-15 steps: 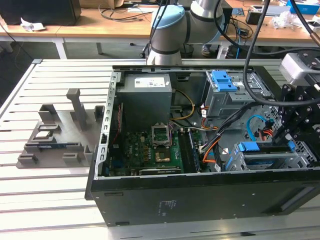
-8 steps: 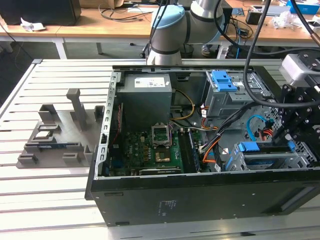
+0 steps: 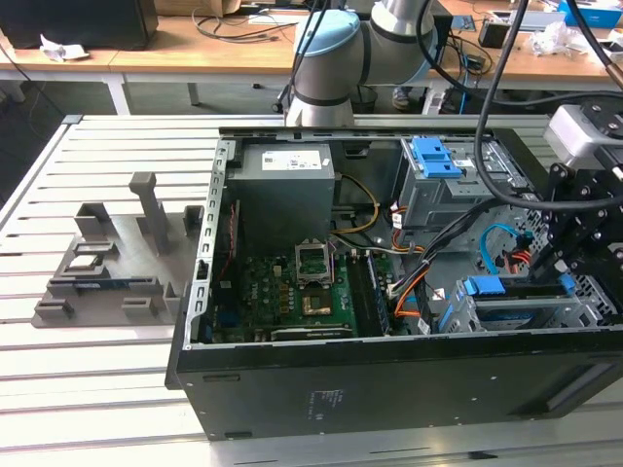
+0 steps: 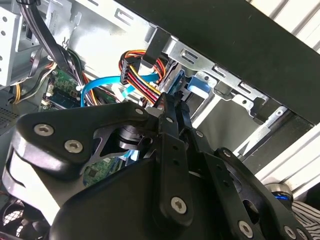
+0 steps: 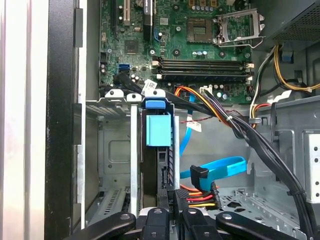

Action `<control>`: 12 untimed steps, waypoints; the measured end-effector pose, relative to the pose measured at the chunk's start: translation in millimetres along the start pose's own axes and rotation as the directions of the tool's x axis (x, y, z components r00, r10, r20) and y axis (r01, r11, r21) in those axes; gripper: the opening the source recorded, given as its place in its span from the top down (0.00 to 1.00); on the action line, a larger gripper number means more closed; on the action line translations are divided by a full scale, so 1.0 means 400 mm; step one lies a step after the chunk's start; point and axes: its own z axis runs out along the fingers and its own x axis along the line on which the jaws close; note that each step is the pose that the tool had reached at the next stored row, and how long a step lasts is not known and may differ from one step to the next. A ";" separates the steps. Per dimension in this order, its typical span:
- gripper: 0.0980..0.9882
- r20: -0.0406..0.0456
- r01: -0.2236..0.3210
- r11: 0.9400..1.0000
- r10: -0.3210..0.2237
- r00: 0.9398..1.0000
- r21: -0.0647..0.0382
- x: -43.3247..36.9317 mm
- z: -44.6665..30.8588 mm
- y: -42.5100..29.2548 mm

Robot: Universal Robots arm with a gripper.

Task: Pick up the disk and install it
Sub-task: 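Insert the first disk wire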

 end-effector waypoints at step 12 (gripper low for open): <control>0.92 0.000 0.000 1.000 0.000 1.000 0.000 0.009 -0.005 0.000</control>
